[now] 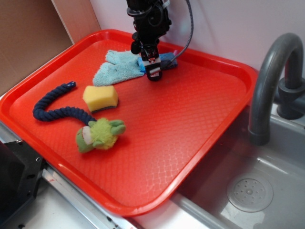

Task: Grab the blue sponge.

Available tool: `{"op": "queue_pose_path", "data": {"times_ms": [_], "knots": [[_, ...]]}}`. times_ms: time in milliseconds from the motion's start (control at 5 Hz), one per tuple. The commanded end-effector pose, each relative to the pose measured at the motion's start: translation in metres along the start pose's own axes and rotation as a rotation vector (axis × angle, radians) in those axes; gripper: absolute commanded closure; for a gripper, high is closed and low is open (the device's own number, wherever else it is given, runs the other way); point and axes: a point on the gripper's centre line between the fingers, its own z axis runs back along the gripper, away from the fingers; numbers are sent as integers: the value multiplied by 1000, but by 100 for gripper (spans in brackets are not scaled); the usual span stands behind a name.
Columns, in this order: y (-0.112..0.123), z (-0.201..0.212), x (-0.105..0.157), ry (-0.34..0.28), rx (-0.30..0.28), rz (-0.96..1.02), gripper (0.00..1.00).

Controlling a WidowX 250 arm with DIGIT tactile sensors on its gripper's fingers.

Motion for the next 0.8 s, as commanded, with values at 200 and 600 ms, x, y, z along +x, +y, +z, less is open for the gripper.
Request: {"op": "queue_pose_path", "data": {"times_ms": [200,600], "knots": [[2,97,-1,-53,53,120,100],[-16,173,-14,-57,115,221,100]]}}
